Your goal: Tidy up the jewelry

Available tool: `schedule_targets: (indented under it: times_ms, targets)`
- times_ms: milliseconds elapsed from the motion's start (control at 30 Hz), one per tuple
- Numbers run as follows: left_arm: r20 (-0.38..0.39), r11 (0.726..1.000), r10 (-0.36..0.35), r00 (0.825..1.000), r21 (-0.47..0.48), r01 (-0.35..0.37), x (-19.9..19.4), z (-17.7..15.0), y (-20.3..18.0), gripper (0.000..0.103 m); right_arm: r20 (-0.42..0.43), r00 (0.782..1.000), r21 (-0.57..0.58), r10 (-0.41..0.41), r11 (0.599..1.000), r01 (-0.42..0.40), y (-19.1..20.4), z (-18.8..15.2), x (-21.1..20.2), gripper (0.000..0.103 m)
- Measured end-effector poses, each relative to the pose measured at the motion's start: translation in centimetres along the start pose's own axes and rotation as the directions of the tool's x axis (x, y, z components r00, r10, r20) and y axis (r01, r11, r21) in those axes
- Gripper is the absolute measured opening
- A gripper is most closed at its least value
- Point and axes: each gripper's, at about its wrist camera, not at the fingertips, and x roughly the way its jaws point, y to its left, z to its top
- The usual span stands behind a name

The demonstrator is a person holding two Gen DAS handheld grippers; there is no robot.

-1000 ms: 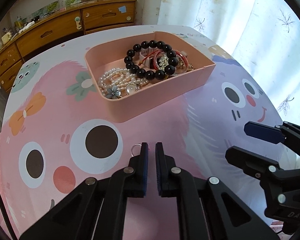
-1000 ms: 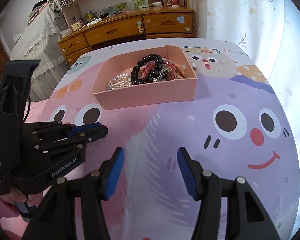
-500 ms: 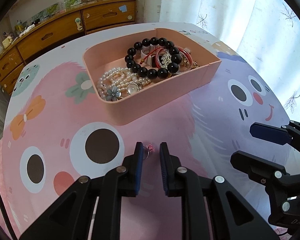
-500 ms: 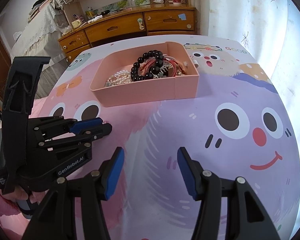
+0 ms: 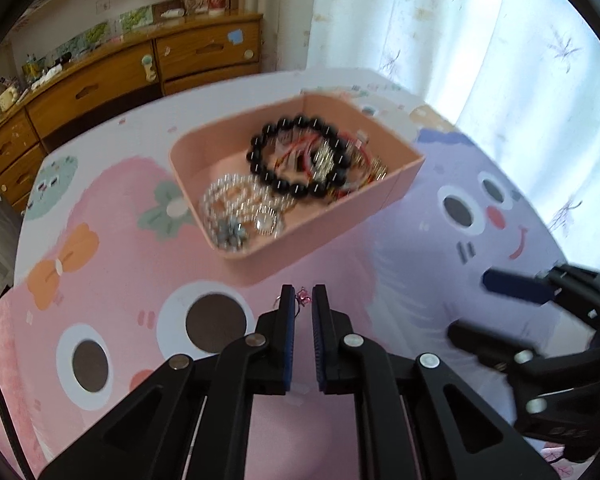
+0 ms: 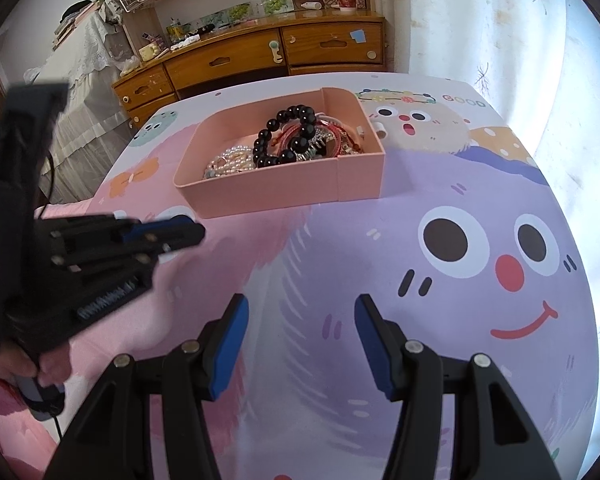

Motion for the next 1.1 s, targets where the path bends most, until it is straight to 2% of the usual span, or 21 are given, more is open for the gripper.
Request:
schedule_targets:
  times_ms: [167,333,400,467,533,600,633,733,800,867,933,1000,1033,1100]
  targets:
    - [0.068,1.0,-0.001,0.998,0.004,0.001,-2.0,2.0,-0.2,0.006,0.002,1.0,0.005,0.004,1.0,-0.004,-0.1,-0.3,-0.1,0.055]
    - [0.131,0.999,0.016,0.991,-0.052,-0.009,-2.7,4.3,0.5,0.006,0.017,1.0,0.002,0.009,1.0,-0.009,-0.2,-0.5,-0.6,0.055]
    - [0.132,0.997,0.043,0.99,-0.073,-0.034,-2.3,5.1,0.8,0.008,0.017,1.0,0.008,0.015,1.0,-0.015,-0.4,-0.7,-0.7,0.055]
    - [0.105,0.994,0.04,0.994,-0.103,-0.029,-2.0,5.7,1.2,0.029,0.012,0.999,0.018,0.03,0.999,-0.031,-0.7,-0.8,-0.9,0.055]
    - [0.098,0.988,0.057,0.994,-0.151,-0.041,-2.5,6.2,1.5,0.074,0.006,0.999,0.025,0.048,0.999,-0.048,-0.9,-0.9,-1.2,0.055]
    - [0.115,0.981,0.1,0.988,-0.179,-0.078,-4.0,6.4,1.4,0.086,-0.005,0.997,0.032,0.076,0.997,-0.076,-1.1,-0.9,-1.7,0.055]
    - [0.114,0.98,0.113,0.987,-0.179,-0.091,-4.7,6.5,1.2,0.087,-0.01,0.996,0.036,0.087,0.996,-0.087,-1.3,-0.9,-2.0,0.055]
    - [0.066,0.973,0.182,0.981,-0.158,-0.17,-6.6,6.1,0.1,0.087,-0.057,0.993,0.06,0.104,0.993,-0.1,-2.0,-0.7,-2.7,0.055]
    - [0.026,0.964,0.231,0.973,-0.145,-0.225,-7.9,5.3,-0.9,0.087,-0.142,0.986,0.089,0.084,0.993,-0.072,-2.8,-0.8,-2.8,0.055]
    - [-0.029,0.95,0.277,0.96,-0.14,-0.278,-9.3,4.1,-2.1,0.087,-0.226,0.97,0.125,0.092,0.99,-0.065,-4.0,-1.0,-3.4,0.055]
    - [-0.105,0.93,0.324,0.94,-0.148,-0.337,-10.5,2.6,-3.5,0.098,-0.276,0.958,0.139,0.076,0.99,-0.039,-4.9,-1.3,-4.3,0.056]
    - [-0.181,0.912,0.338,0.924,-0.181,-0.369,-11.3,0.6,-4.8,0.099,-0.331,0.943,0.138,0.026,0.99,0.021,-5.8,-1.9,-5.8,0.061]
    - [-0.206,0.908,0.333,0.92,-0.194,-0.372,-11.6,-0.1,-5.3,0.099,-0.346,0.938,0.141,0.016,0.989,0.035,-6.1,-2.2,-6.6,0.067]
    - [-0.25,0.904,0.313,0.916,-0.218,-0.369,-12.2,-1.6,-6.6,0.099,-0.347,0.937,0.169,0.042,0.985,0.019,-7.0,-3.0,-8.7,0.073]
